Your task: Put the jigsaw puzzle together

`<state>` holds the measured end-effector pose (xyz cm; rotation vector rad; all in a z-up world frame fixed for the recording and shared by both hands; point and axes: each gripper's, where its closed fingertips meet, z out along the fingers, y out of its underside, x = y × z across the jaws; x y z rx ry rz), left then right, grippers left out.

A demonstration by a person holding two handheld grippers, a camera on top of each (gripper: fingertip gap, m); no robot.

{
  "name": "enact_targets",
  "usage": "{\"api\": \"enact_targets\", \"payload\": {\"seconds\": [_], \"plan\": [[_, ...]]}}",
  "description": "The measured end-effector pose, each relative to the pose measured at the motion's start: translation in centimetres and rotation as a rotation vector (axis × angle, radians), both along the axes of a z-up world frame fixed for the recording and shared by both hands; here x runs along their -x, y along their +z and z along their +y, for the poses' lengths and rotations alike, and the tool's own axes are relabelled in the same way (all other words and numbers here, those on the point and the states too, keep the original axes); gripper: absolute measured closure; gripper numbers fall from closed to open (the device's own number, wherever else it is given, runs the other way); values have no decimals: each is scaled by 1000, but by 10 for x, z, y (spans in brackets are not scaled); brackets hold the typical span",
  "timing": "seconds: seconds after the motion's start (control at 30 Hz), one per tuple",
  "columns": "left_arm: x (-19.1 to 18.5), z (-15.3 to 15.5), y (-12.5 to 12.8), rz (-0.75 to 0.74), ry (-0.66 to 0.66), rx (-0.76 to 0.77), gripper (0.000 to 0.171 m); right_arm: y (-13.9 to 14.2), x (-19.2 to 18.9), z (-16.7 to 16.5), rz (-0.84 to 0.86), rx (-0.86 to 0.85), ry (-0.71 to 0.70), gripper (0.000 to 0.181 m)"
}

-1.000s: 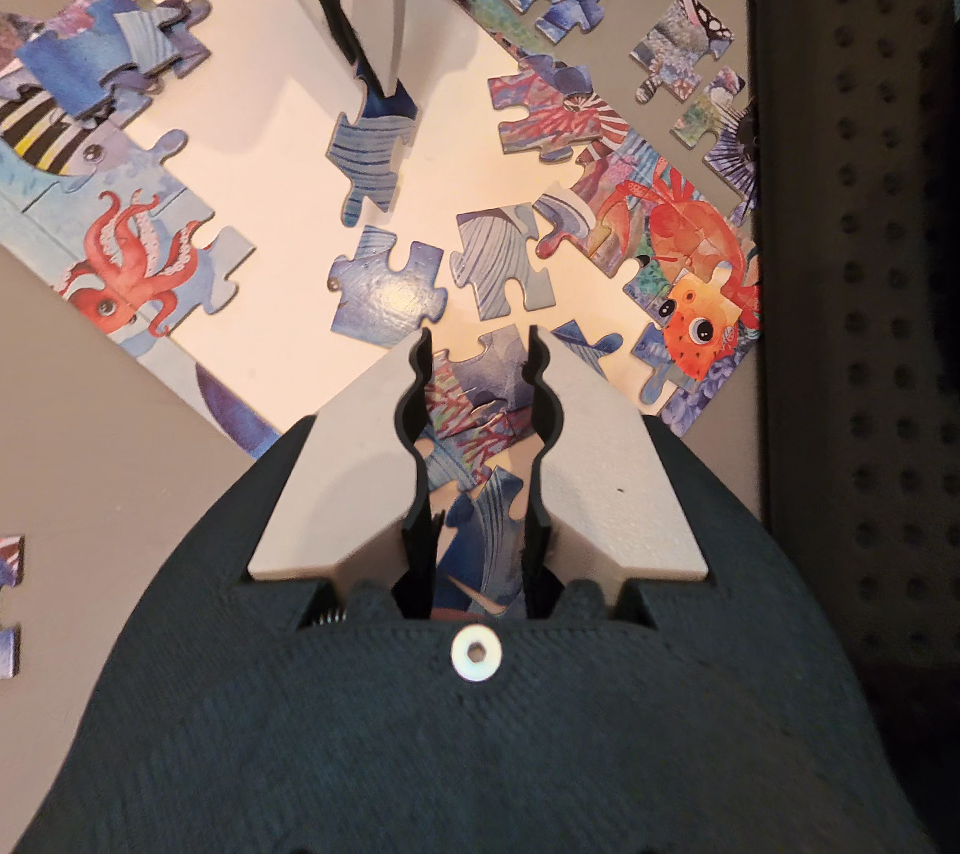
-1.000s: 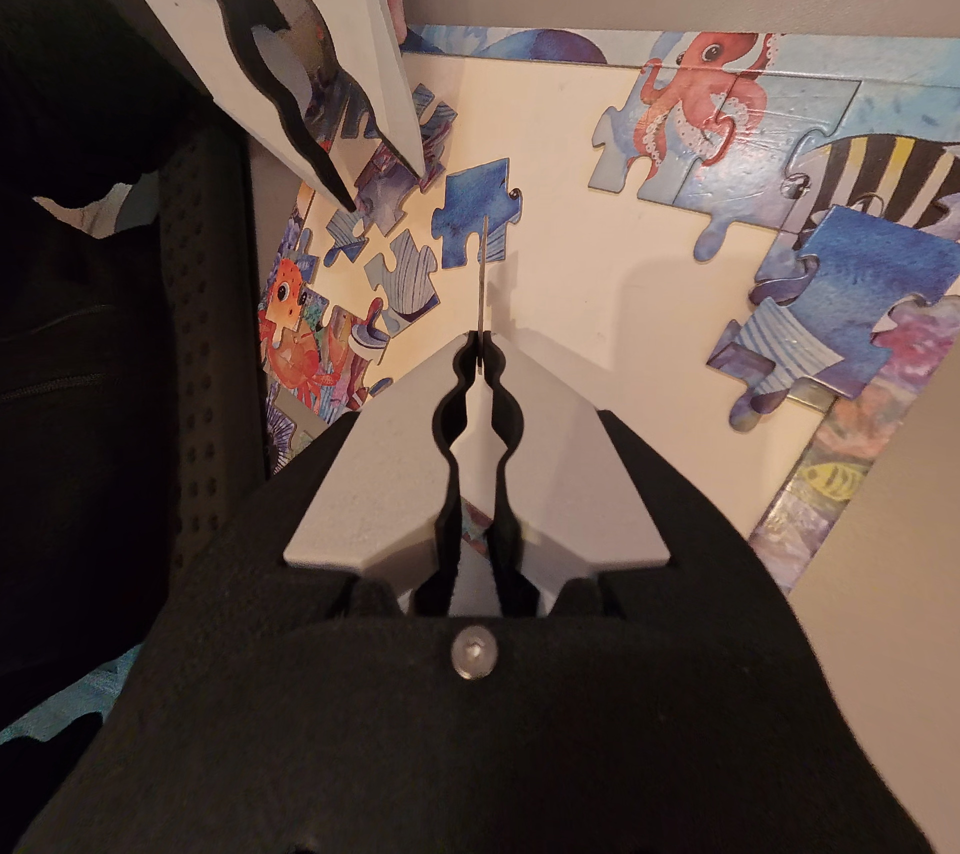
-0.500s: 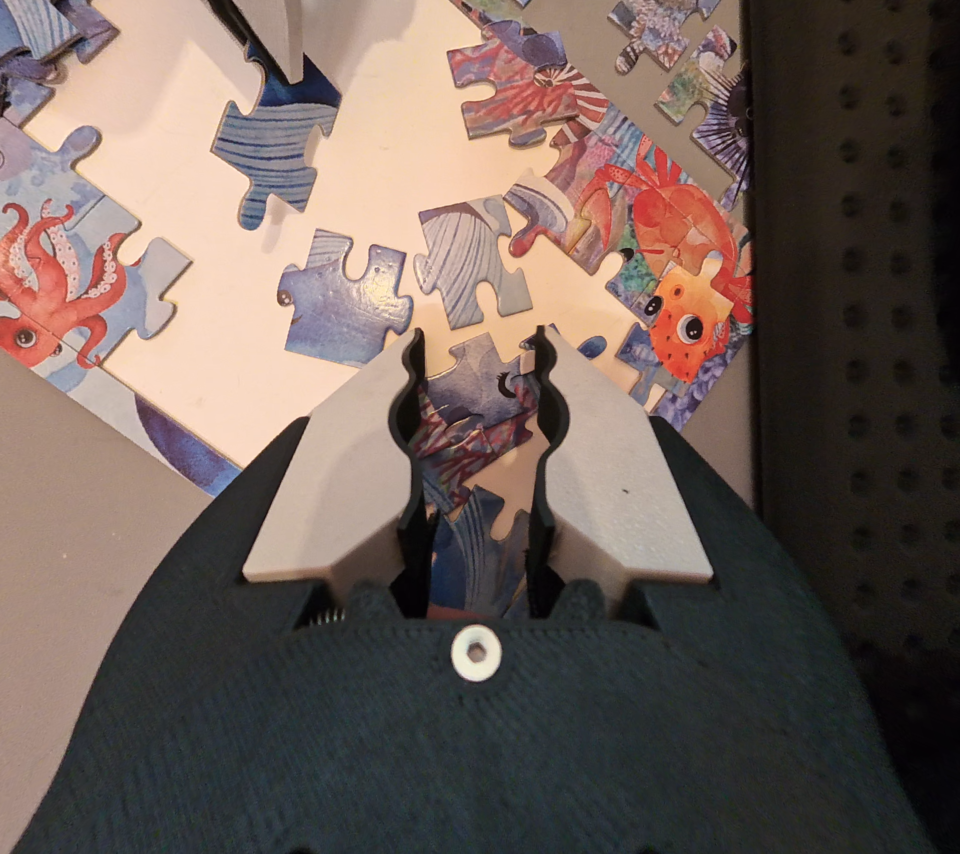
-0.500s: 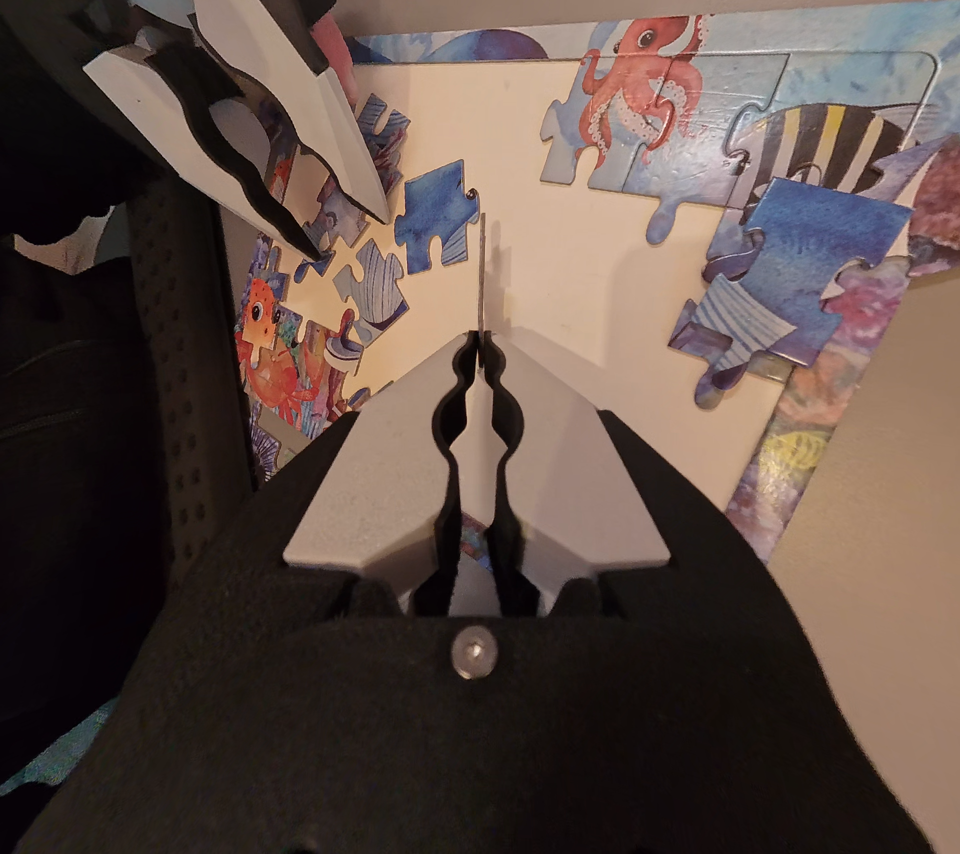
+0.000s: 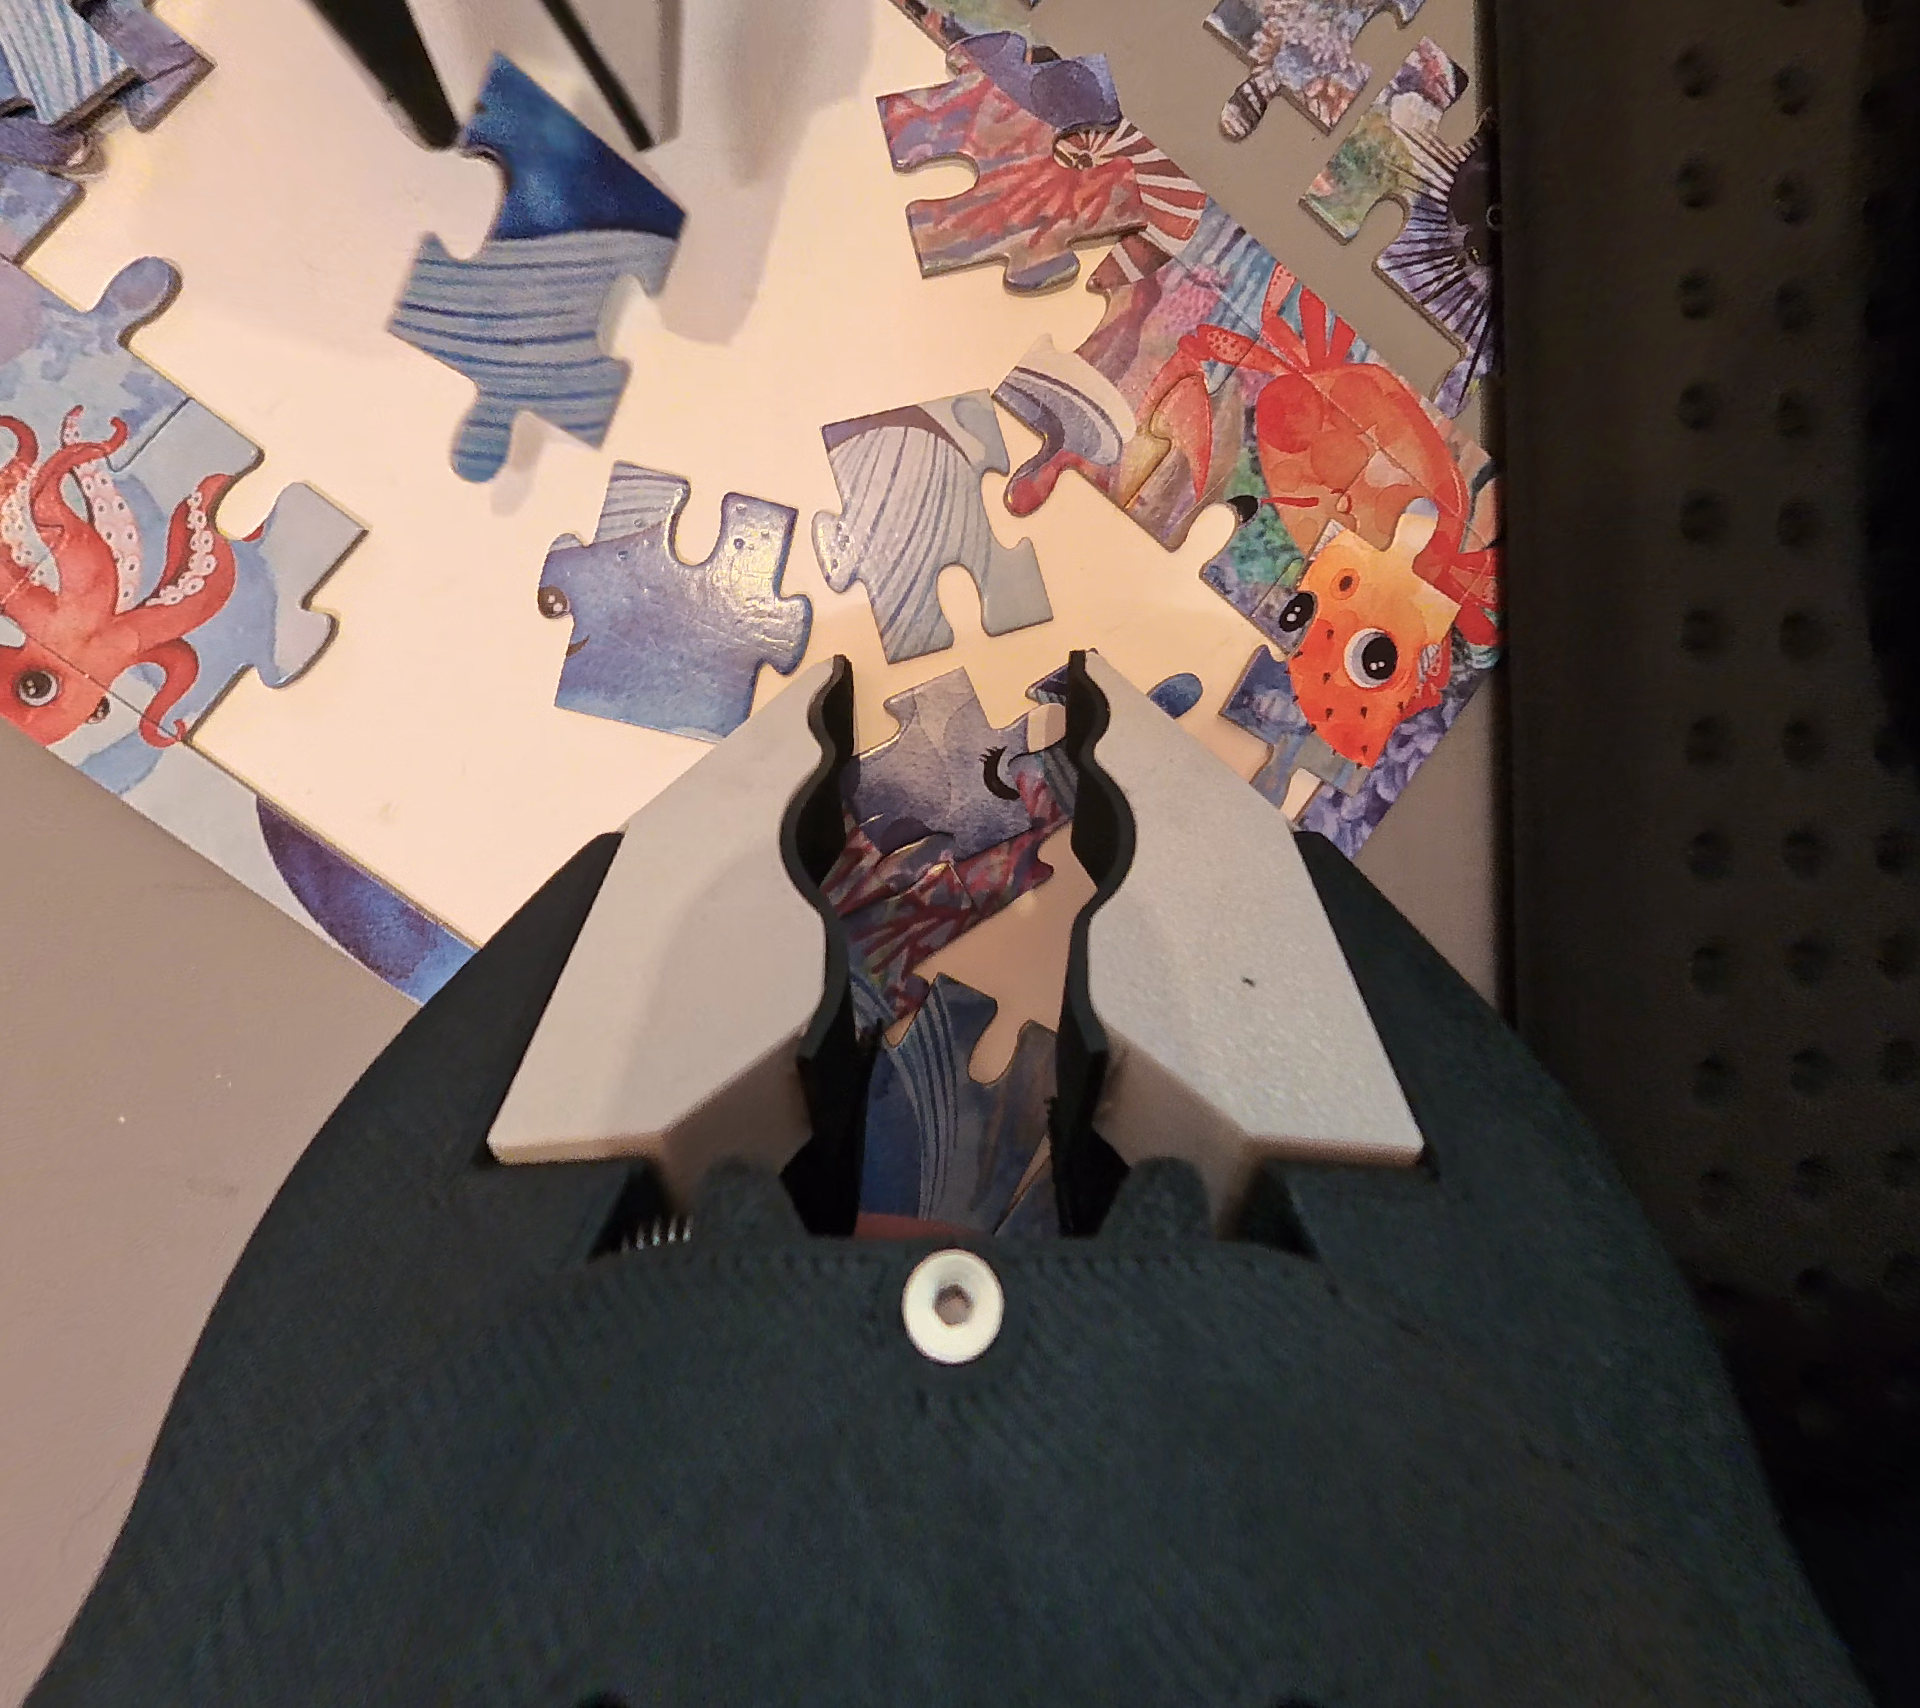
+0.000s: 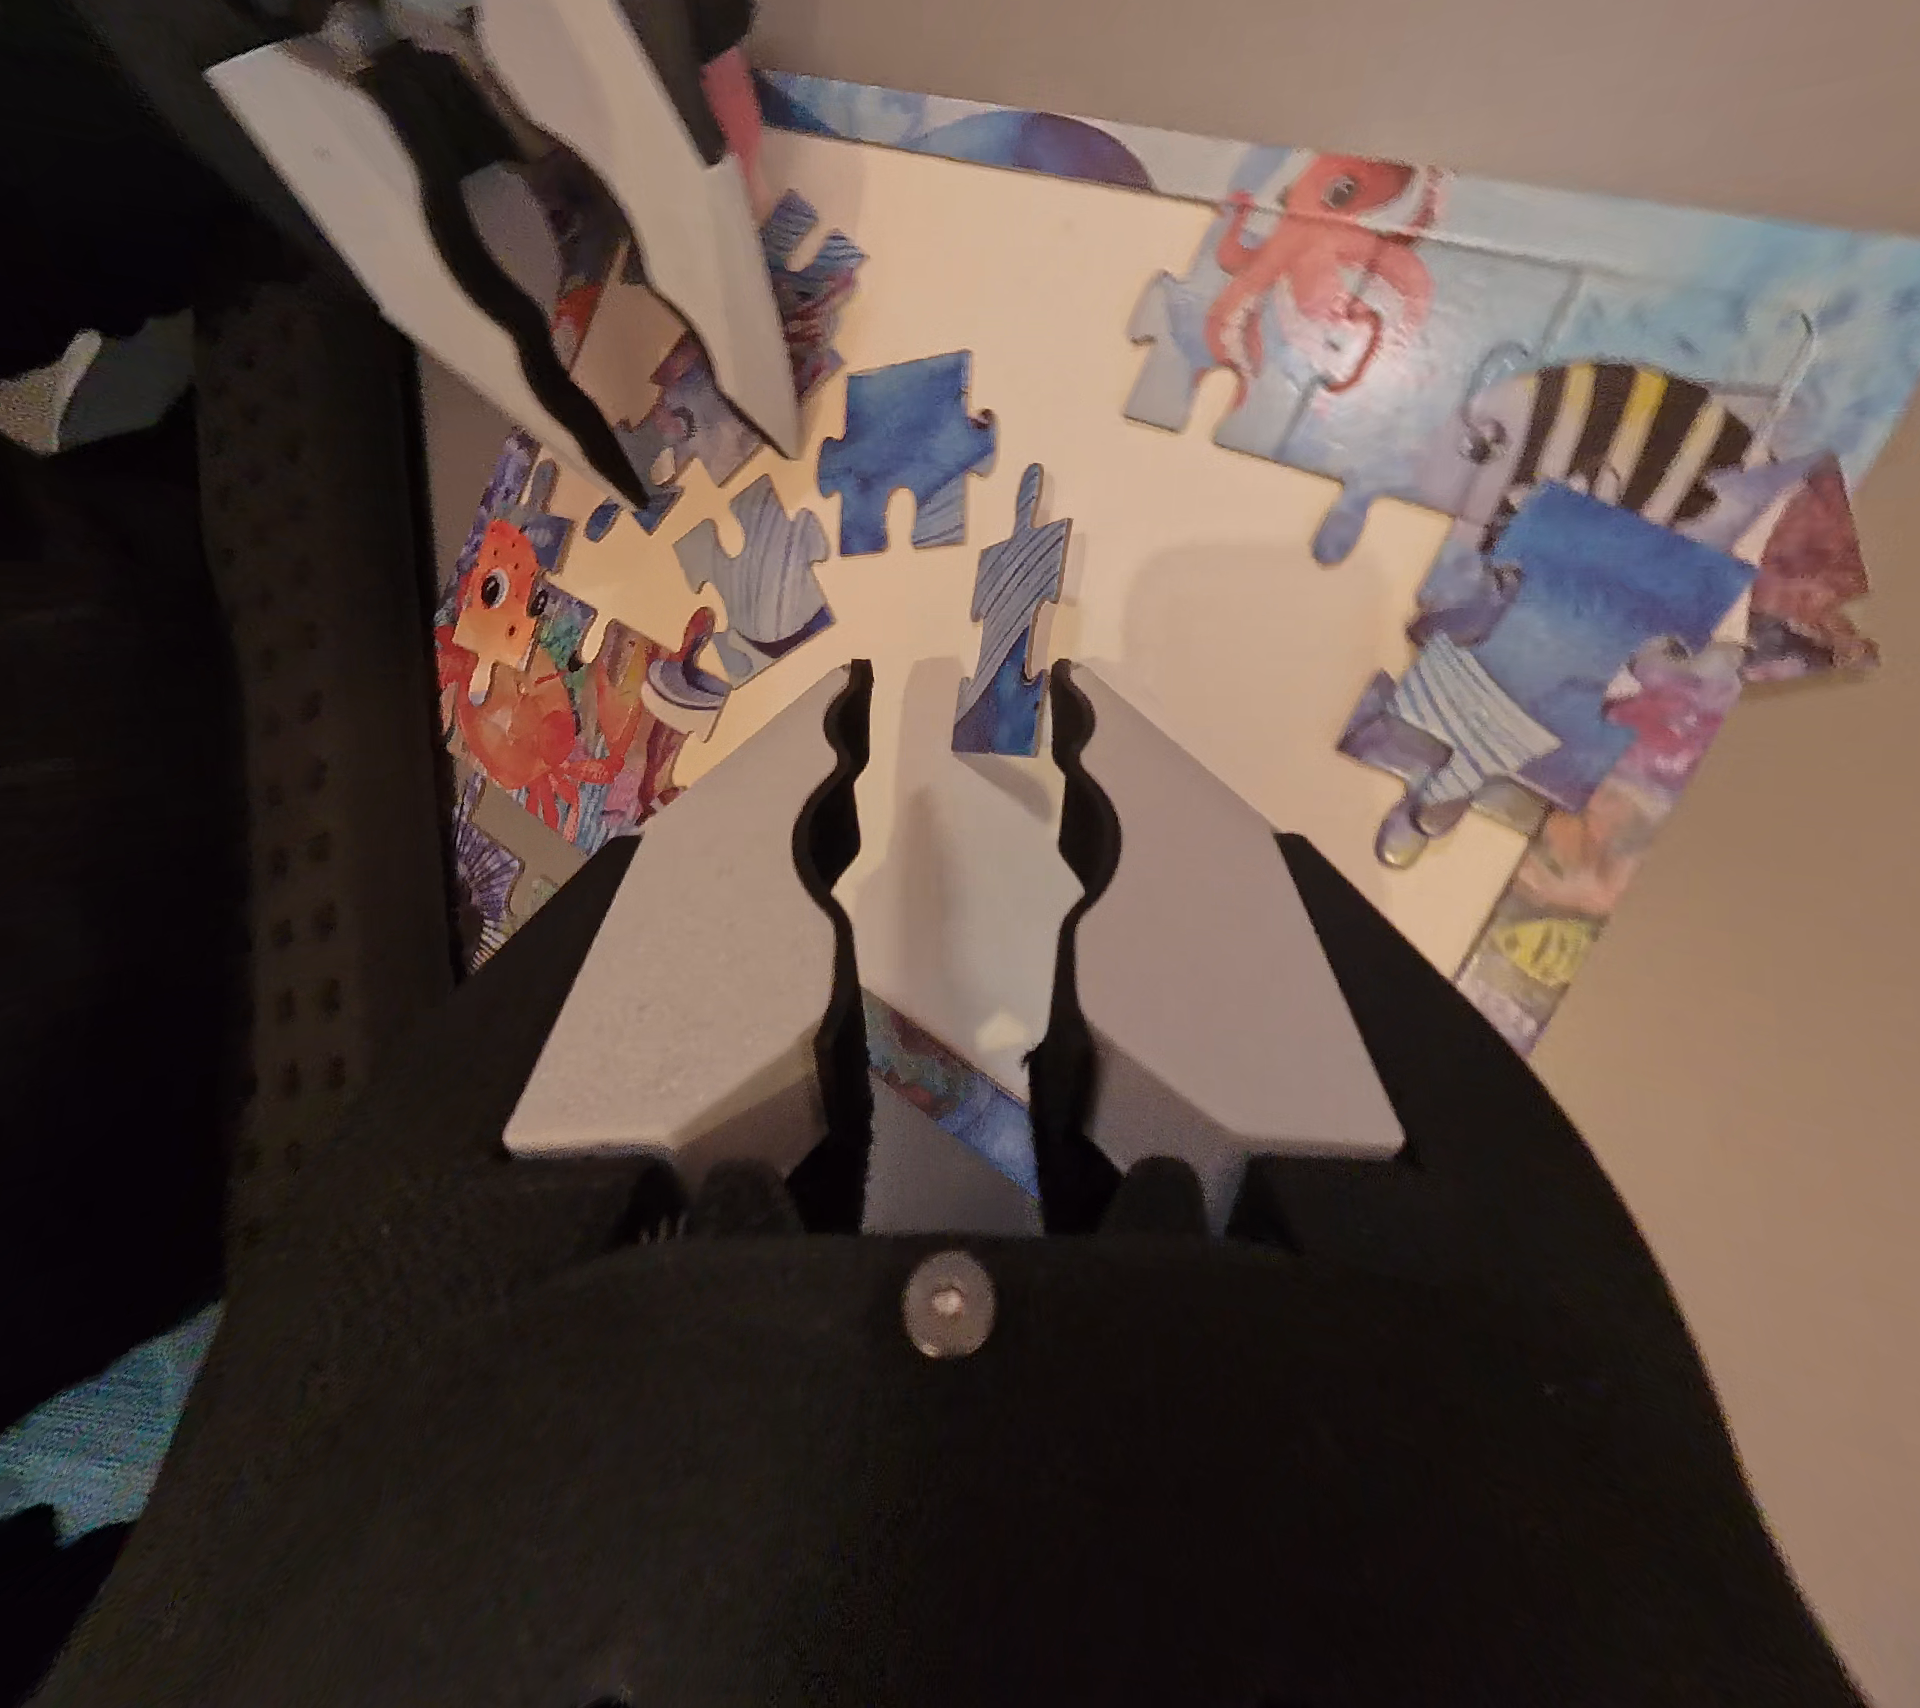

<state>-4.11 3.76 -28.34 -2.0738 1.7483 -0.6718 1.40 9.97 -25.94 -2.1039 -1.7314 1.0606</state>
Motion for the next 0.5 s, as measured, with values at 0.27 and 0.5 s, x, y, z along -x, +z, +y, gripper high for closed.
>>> {"api": "enact_targets", "payload": {"seconds": [0.27, 0.5], "plan": [[0, 1, 0, -6, 15, 8, 135, -7, 11, -20, -56, -167, 154, 145], [0, 2, 0, -8, 23, 11, 138, -18, 3, 5, -109, -110, 16, 163]]}}
